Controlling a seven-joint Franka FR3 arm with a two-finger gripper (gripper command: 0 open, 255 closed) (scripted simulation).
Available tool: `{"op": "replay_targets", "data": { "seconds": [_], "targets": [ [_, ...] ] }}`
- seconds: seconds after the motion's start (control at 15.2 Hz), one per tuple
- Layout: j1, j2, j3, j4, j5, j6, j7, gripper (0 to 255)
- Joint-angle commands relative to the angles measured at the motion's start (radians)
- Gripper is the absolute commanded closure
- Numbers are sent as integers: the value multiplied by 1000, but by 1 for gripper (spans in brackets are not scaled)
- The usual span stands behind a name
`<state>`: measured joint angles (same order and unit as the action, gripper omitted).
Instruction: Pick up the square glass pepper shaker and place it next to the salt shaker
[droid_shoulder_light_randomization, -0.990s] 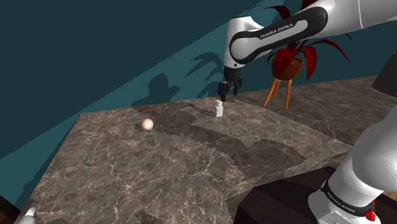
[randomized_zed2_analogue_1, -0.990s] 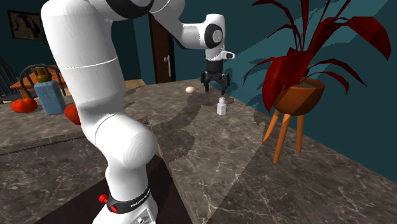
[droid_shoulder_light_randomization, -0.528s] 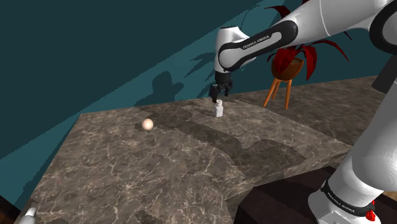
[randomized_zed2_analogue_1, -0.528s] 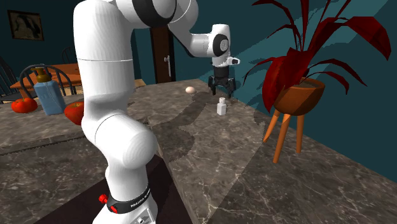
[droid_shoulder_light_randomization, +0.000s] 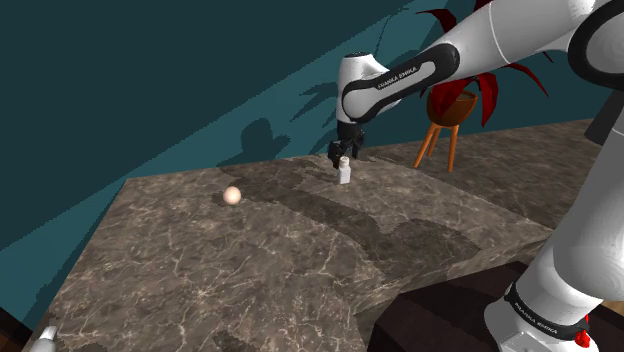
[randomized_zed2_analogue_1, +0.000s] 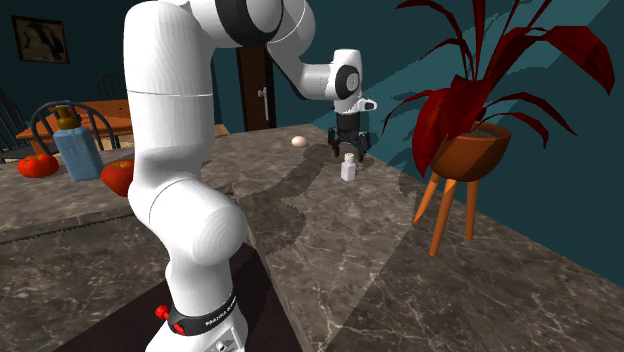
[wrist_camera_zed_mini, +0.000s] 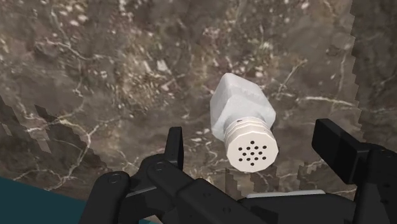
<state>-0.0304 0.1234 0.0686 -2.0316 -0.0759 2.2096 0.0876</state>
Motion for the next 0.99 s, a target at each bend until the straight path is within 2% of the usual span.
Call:
{"op": "replay_targets", "data": {
  "seconds": [0.0, 0.26, 0.33, 0.92],
  "targets": [
    [0, 1, 0, -1, 0, 2, 0, 0],
    [0, 0, 0, -1, 0, 2, 0, 0],
    [0, 0, 0, -1, 0, 2, 0, 255],
    [0, 1, 0, -1, 0, 2, 0, 255]
  ]
}}
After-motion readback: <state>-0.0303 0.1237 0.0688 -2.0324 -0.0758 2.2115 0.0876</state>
